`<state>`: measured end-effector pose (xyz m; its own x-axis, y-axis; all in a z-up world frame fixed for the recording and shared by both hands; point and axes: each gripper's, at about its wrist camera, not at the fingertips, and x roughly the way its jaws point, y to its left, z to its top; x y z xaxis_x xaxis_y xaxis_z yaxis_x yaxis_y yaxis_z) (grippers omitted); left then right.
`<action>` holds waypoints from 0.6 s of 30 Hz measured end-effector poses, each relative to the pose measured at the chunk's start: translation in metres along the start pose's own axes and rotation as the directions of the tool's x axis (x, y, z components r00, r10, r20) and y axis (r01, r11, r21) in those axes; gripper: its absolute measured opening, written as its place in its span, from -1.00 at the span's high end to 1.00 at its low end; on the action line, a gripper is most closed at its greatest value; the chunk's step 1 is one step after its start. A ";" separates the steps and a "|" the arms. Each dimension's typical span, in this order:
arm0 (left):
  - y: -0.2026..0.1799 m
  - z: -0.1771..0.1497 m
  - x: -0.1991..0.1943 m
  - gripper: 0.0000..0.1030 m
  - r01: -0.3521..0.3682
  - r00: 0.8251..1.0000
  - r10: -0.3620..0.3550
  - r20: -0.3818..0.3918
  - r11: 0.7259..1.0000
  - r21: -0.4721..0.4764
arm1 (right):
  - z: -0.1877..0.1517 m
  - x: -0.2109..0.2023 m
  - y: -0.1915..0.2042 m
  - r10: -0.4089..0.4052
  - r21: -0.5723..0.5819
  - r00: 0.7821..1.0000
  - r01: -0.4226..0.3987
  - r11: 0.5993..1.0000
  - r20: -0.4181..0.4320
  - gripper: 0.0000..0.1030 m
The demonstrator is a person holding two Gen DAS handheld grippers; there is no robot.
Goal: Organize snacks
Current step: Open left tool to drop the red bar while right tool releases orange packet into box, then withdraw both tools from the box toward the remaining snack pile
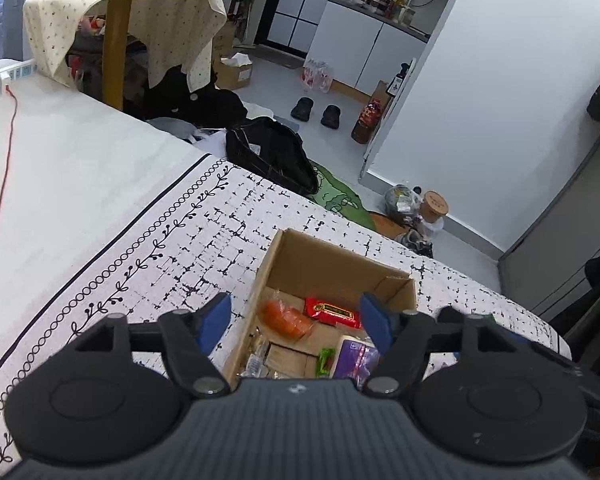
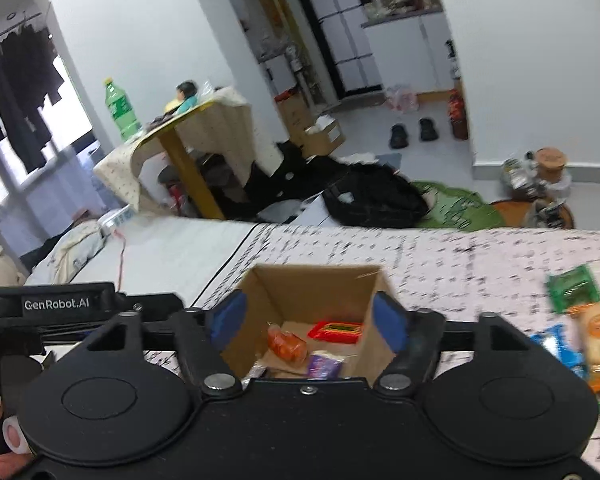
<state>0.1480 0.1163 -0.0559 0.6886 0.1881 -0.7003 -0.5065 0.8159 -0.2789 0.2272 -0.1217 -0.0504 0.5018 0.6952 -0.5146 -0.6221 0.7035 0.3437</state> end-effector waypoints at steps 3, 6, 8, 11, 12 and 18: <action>-0.004 -0.004 0.001 -0.51 -0.011 1.000 0.011 -0.012 1.000 0.001 | -0.002 -0.011 -0.011 -0.033 0.016 0.999 0.033 0.999 0.009 -0.65; -0.010 -0.007 0.001 -0.52 -0.017 1.000 0.017 -0.019 1.000 -0.005 | -0.008 -0.021 -0.021 -0.065 0.026 0.998 0.065 0.998 0.013 -0.75; -0.016 -0.009 0.000 -0.62 -0.020 1.000 0.020 -0.014 1.000 0.005 | -0.013 -0.026 -0.027 -0.083 0.028 0.996 0.083 0.996 0.011 -0.78; -0.026 -0.013 0.001 -0.68 -0.018 1.000 0.018 -0.017 1.000 0.022 | -0.018 -0.035 -0.038 -0.097 0.055 0.995 0.096 0.994 0.009 -0.83; -0.029 -0.015 0.001 -0.68 -0.012 1.000 0.012 -0.018 1.000 0.027 | -0.020 -0.038 -0.041 -0.101 0.058 0.995 0.100 0.993 0.011 -0.84; -0.051 -0.028 0.001 -0.86 0.013 1.000 -0.013 -0.015 0.998 0.060 | -0.028 -0.055 -0.058 -0.138 0.073 0.990 0.137 0.988 0.014 -0.94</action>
<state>0.1597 0.0599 -0.0603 0.6872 0.1697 -0.7064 -0.4653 0.8495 -0.2485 0.2186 -0.2047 -0.0638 0.5913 0.5931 -0.5465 -0.5020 0.8010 0.3262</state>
